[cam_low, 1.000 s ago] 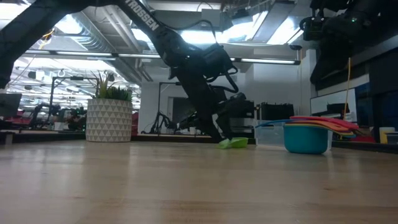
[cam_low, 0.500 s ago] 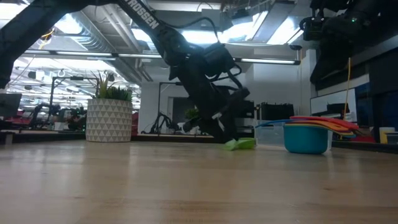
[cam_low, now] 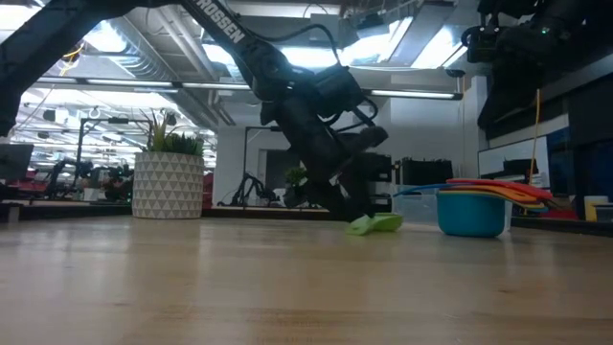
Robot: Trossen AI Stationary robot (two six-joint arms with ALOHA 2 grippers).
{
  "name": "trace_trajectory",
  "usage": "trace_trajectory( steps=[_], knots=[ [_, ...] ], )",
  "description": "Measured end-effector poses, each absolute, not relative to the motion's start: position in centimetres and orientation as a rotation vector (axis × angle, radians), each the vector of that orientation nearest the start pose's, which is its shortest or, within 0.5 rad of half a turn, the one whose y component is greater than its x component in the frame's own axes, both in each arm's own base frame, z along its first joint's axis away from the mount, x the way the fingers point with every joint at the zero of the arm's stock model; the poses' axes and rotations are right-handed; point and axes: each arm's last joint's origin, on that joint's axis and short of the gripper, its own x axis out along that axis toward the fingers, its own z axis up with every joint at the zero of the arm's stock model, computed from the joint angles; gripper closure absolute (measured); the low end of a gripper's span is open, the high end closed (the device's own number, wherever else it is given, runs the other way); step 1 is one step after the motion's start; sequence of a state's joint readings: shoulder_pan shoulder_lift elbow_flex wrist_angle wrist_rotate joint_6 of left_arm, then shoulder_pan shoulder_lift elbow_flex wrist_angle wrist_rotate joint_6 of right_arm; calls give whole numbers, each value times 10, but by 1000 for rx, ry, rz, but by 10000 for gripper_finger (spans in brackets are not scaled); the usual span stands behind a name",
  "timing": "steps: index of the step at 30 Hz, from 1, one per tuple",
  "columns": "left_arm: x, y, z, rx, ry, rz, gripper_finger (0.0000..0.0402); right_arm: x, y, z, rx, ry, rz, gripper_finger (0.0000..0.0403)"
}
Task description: Nest measuring cups in basket
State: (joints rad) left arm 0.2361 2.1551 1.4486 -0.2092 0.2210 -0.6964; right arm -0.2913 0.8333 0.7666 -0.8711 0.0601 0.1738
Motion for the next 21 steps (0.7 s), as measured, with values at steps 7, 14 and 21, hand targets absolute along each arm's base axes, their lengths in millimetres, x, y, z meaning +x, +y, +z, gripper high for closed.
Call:
trace_trajectory(
  steps=[7, 14, 21],
  knots=[
    [439, 97, 134, -875, 875, 285, 295, 141, -44, 265, 268, 907, -406, 341],
    [439, 96, 134, -881, 877, 270, 344, 141, -44, 265, 268, 907, -407, 341],
    [440, 95, 135, -883, 872, 261, 390, 141, -44, 265, 268, 907, -406, 341]
  ],
)
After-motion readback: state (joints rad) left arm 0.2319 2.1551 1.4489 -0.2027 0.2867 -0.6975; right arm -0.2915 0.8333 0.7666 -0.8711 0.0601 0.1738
